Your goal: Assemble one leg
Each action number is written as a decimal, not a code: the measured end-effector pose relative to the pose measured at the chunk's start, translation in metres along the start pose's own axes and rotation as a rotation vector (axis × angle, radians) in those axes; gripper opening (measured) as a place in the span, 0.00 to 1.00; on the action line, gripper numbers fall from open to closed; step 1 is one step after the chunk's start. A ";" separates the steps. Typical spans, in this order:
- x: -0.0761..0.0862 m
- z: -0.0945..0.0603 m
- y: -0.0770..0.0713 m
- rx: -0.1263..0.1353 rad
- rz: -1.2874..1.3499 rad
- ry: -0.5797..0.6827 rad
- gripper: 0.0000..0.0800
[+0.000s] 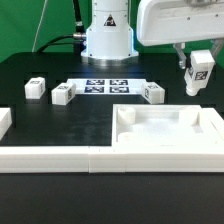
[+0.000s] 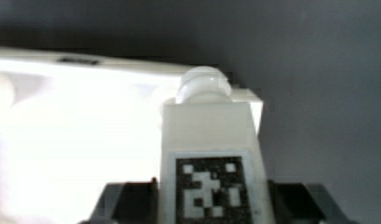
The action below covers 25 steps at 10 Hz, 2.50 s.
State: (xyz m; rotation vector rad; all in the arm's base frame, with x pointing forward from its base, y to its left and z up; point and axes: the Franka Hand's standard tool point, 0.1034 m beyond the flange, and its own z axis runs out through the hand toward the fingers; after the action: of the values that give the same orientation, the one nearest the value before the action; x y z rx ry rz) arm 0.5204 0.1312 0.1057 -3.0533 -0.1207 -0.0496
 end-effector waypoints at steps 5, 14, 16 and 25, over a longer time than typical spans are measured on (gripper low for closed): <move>0.028 0.000 -0.002 0.008 -0.058 0.188 0.36; 0.072 0.001 0.002 0.007 -0.123 0.296 0.36; 0.096 0.001 0.010 0.002 -0.145 0.278 0.36; 0.107 0.027 0.029 -0.016 -0.164 0.338 0.36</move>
Offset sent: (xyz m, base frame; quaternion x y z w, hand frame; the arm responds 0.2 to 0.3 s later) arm 0.0425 -0.0003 0.0015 -0.0163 0.0903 -0.0551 0.9942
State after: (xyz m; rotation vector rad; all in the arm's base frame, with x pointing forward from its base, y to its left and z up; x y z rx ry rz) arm 0.6299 0.1130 0.0807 -2.9890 -0.3458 -0.5743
